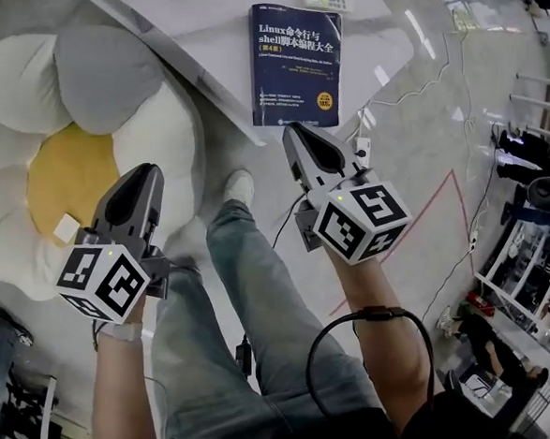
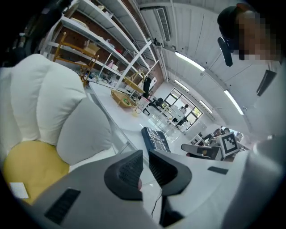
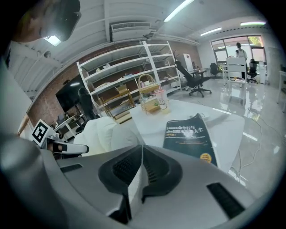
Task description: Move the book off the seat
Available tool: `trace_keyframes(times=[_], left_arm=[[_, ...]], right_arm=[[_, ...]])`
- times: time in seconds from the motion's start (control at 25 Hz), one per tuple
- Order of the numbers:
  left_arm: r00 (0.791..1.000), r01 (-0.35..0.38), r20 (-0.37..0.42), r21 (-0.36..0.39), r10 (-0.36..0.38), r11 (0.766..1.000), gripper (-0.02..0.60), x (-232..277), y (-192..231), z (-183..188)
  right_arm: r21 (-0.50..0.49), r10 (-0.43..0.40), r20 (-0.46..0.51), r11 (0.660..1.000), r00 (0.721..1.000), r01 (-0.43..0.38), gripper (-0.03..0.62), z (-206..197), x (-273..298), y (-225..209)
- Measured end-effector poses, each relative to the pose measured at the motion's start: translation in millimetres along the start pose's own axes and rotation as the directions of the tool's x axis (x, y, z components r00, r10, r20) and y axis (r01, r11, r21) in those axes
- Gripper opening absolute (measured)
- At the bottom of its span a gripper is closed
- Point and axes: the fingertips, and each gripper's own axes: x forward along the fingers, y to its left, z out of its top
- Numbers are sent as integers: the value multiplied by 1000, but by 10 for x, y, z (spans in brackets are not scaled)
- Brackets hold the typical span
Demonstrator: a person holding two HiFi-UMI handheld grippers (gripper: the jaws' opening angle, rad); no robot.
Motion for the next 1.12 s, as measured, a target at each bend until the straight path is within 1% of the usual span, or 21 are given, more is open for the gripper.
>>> trace_keyframes(times=[0.08,0.24,0.44,0.56,0.72,0.8,0.88,1.04,1.12], left_arm=[[1000,-11,29,-6,11,1000,32,-360,96,57],[995,-38,88,-30,41,999,18,-1212,296,225],[982,-64,176,-51,72,997,7,-2074,579,393],[971,-87,219,-36,93,996,6,-2584,705,507],[959,-128,254,2,123,992,6,-3249,750,624],[947,-154,285,-7,149,988,6,-3554,759,672],[929,-174,326,-36,176,984,6,-3851,738,736],[892,-201,401,-64,209,978,6,-4428,581,890],[878,-210,425,-69,220,975,6,-4676,465,954]], right_arm=[[-15,31,-6,999,999,-32,25,-15,-8,402],[-49,113,-15,992,994,-113,22,13,-71,1340],[-102,220,-36,969,975,-223,18,84,-61,2360],[-123,285,-33,950,958,-286,17,185,-72,2957],[-160,367,-27,917,930,-366,15,370,-164,3712],[-195,414,-31,890,910,-412,15,471,-226,4062],[-232,455,-36,862,890,-451,15,573,-311,4370],[-277,520,-42,815,853,-510,15,785,-560,4903],[-296,545,-48,793,837,-533,15,872,-717,5117]])
